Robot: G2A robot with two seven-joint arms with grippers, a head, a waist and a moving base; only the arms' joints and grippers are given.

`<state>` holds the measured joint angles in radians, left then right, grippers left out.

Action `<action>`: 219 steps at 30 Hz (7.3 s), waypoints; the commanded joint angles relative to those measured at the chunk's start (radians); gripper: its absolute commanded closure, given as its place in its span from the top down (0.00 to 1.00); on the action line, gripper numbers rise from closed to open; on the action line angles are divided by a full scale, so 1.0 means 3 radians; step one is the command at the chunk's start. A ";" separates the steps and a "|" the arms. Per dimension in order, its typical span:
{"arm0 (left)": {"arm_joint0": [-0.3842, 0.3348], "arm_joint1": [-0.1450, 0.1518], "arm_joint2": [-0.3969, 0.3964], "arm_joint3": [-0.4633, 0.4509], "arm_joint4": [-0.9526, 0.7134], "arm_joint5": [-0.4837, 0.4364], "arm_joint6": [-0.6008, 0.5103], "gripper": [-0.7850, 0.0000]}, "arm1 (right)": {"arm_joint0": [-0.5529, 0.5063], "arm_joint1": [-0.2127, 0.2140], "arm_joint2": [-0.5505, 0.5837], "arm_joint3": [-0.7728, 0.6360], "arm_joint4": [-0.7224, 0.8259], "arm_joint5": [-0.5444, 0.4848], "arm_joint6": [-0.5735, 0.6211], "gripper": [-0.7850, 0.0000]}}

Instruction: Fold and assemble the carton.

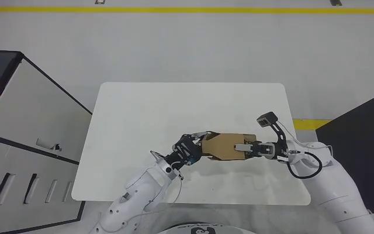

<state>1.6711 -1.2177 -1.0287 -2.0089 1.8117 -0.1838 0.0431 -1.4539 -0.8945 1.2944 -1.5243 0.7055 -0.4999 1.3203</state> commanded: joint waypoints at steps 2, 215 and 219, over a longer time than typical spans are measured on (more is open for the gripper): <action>0.0004 0.0002 0.0003 -0.0001 0.0001 0.0011 -0.0002 0.00 | -0.0009 0.0000 0.0011 0.0010 0.0018 -0.0018 -0.0018 0.00; -0.0078 0.0080 0.0104 0.0228 -0.0134 0.0080 0.0042 0.00 | 0.0126 -0.0232 0.0114 0.0507 0.0947 0.0626 0.0613 0.00; -0.0125 0.0073 0.0132 0.0165 -0.0305 -0.0056 0.0120 0.00 | 0.0144 -0.0239 0.0104 0.0520 0.0893 0.0642 0.0633 0.00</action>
<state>1.6355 -1.1957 -0.9901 -1.9554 1.7280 -0.1920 0.0759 -1.4118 -0.9660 1.3260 -1.3684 0.9783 -0.3084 1.5099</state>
